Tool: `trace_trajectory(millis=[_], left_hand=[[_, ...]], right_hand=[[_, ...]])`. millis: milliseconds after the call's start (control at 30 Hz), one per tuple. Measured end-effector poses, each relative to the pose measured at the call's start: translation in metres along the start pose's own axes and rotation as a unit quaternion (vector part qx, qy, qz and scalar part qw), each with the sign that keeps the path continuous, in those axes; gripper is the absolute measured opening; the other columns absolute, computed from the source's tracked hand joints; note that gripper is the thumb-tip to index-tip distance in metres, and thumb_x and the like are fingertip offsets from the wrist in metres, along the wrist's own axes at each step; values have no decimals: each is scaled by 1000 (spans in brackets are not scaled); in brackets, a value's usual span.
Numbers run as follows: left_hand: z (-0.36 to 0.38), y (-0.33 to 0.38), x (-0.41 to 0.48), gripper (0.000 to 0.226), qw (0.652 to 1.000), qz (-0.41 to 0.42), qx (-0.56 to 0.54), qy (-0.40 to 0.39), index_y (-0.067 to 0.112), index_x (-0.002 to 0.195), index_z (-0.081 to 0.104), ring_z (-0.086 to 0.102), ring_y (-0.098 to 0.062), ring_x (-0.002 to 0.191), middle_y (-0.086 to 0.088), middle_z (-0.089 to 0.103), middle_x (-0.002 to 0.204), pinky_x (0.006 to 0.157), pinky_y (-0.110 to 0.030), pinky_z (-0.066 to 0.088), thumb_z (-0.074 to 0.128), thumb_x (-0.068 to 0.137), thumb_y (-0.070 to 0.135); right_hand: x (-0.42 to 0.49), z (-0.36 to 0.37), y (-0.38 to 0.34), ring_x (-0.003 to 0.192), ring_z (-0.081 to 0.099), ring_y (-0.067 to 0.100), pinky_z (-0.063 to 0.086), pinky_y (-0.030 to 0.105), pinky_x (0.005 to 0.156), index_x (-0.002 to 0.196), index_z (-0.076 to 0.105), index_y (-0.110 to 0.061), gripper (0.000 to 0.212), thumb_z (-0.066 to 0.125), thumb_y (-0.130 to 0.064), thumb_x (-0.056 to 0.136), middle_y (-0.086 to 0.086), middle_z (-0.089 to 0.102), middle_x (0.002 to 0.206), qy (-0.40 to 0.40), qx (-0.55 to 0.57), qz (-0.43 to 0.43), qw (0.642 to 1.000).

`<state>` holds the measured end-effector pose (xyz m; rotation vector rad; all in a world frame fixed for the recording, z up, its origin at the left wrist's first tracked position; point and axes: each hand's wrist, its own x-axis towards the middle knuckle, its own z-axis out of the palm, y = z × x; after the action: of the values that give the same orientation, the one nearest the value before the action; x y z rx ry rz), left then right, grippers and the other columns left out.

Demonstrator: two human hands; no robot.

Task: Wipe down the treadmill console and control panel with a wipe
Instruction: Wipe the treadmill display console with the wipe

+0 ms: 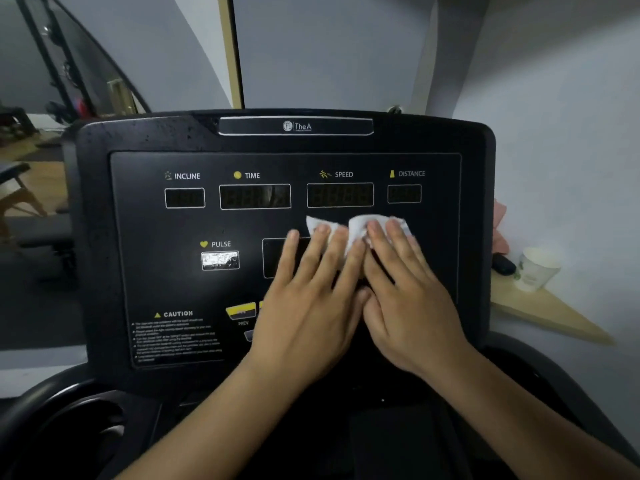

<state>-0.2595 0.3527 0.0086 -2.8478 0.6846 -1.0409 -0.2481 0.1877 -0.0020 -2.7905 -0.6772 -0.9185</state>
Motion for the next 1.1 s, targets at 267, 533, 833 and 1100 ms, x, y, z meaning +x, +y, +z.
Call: trace_trajectory(millis=[267,533,833,1100], left_hand=[[19,-15,-62,55,1000,10,10,-19,16,149,42,20,-35,148,-19,26,159,117,-59,20,40,100,41],[11,-42,-37,63,998,-48,34,25,7,151,34,18,-34,149,-16,22,161,118,-60,14,38,100,43],[5,-57,-35,62,995,-87,54,5,8,151,34,16,-36,149,-19,22,160,119,-60,10,30,102,46],[10,-64,-102,54,998,-46,29,-10,19,148,43,22,-29,149,-11,26,160,112,-64,23,42,99,40]], right_hand=[[-43,18,-28,150,15,30,23,49,116,147,37,-4,60,41,-28,92,15,27,158,-25,-7,-26,999],[14,7,-48,150,9,32,19,50,120,149,32,-2,63,35,-28,92,17,22,160,-14,-11,-10,1000],[32,9,-66,150,12,32,17,49,121,148,32,-2,62,34,-27,91,18,24,159,-10,-18,-32,999],[-19,28,-83,150,10,32,17,48,119,150,31,-4,65,40,-30,91,16,22,160,-51,-26,-72,996]])
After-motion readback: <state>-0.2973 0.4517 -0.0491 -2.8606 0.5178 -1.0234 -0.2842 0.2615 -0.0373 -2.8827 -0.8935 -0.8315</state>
